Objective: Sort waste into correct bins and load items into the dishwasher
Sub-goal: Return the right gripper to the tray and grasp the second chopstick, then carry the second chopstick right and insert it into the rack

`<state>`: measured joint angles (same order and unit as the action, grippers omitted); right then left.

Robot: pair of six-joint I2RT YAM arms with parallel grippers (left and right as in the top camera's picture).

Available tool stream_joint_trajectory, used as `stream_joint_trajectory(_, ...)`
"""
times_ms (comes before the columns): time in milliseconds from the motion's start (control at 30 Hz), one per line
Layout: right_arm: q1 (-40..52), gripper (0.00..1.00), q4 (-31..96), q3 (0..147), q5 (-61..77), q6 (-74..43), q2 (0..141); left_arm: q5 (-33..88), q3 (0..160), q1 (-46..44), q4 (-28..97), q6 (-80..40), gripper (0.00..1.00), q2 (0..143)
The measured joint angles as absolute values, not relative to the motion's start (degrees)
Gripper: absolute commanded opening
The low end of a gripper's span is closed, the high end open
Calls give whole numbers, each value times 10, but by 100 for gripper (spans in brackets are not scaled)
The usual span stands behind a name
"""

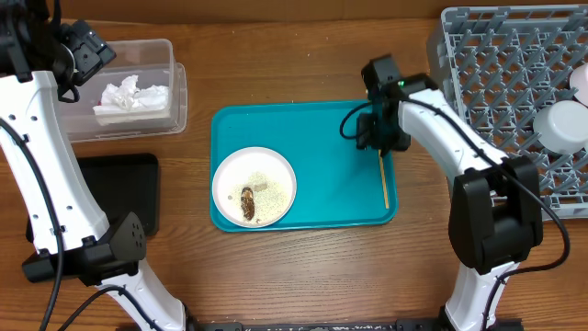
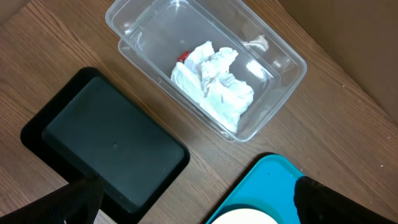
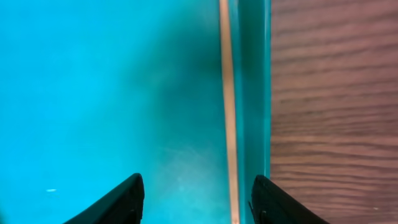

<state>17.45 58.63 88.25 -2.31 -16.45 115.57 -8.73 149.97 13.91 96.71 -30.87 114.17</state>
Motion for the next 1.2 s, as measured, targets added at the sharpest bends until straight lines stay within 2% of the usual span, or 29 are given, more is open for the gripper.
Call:
stream_joint_trajectory(400,175,57,500,801,-24,-149,1156,-87,1500,139,967,-309,100,1142)
stream_joint_trajectory(567,177,53,472,776,-23,-149,1155,-88,1500,139,967,-309,100,1142)
stream_joint_trajectory(733,177,41,470,774,-28,-149,1155,-87,1500,139,967,-309,100,1142)
stream_joint_trajectory(833,177,26,469,774,-31,-150,1155,-87,1500,139,967,-309,100,1142)
stream_joint_trajectory(1000,182,19,467,773,-39,-179,1157,-87,1500,139,967,-309,100,1142)
stream_joint_trajectory(1133,194,4,475,776,-48,-194,1158,-87,1500,139,967,-309,100,1142)
stream_joint_trajectory(1200,201,4,503,785,-50,-202,1160,-87,1500,139,967,-309,100,1142)
